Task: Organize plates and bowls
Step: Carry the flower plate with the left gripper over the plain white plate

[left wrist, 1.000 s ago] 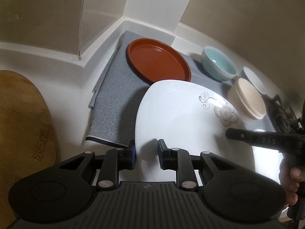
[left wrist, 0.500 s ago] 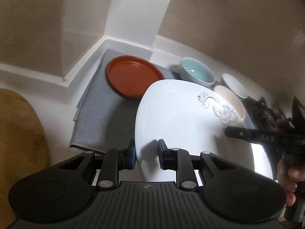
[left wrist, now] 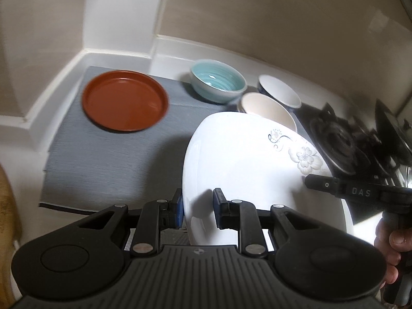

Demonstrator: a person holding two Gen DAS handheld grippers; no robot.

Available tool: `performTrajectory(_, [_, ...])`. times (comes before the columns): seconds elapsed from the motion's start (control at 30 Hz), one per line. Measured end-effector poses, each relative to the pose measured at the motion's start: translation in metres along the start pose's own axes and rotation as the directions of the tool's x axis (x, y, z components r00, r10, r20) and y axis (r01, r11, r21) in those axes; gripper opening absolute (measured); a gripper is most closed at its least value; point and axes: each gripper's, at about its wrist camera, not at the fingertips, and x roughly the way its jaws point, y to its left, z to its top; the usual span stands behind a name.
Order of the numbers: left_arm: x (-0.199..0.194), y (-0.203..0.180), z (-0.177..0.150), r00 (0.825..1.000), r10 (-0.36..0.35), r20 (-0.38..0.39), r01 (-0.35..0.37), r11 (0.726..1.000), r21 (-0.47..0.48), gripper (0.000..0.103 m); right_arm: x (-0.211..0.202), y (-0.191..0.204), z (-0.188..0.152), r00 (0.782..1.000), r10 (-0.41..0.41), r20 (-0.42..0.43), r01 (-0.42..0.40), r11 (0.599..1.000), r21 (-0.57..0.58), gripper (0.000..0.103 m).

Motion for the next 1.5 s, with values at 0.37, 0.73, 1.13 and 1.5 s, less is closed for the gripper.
performTrajectory(0.37, [0.017, -0.028, -0.003, 0.999, -0.014, -0.046, 0.017, 0.998, 0.067, 0.025, 0.003, -0.034, -0.015, 0.999, -0.032, -0.001, 0.032, 0.997, 0.074, 0.032])
performTrajectory(0.73, [0.025, -0.04, -0.005, 0.998, 0.007, -0.067, 0.0, 0.995, 0.102, 0.025, 0.008, -0.048, -0.023, 1.0, -0.029, 0.002, 0.029, 0.992, 0.121, 0.032])
performTrajectory(1.13, [0.025, -0.051, -0.003, 0.996, 0.045, -0.071, -0.035, 0.99, 0.136, 0.026, 0.011, -0.055, -0.031, 1.0, -0.004, 0.022, 0.001, 0.989, 0.15, 0.032])
performTrajectory(1.5, [0.025, -0.069, -0.002, 0.992, 0.103, -0.072, -0.086, 0.975, 0.205, 0.028, 0.016, -0.057, -0.034, 1.0, -0.002, 0.027, -0.003, 0.987, 0.159, 0.035])
